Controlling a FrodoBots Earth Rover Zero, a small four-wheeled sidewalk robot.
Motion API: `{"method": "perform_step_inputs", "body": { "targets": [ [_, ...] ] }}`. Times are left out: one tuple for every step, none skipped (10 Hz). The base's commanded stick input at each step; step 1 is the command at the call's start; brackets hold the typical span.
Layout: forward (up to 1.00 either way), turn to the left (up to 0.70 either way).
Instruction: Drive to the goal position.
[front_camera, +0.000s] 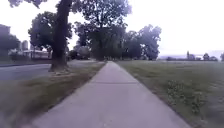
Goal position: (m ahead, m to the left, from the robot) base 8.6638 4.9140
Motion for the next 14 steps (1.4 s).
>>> {"method": "perform_step_inputs", "body": {
  "targets": [
    [0.70,0.00],
    [0.70,0.00],
    [0.70,0.00],
    [0.70,0.00],
    [0.70,0.00],
    [0.70,0.00],
    [0.70,0.00],
    [0.70,0.00],
    [0.70,0.00],
    [0.70,0.00],
    [0.70,0.00],
    [0.70,0.00],
    [0.70,0.00],
    [0.70,0.00]
  ]
}}
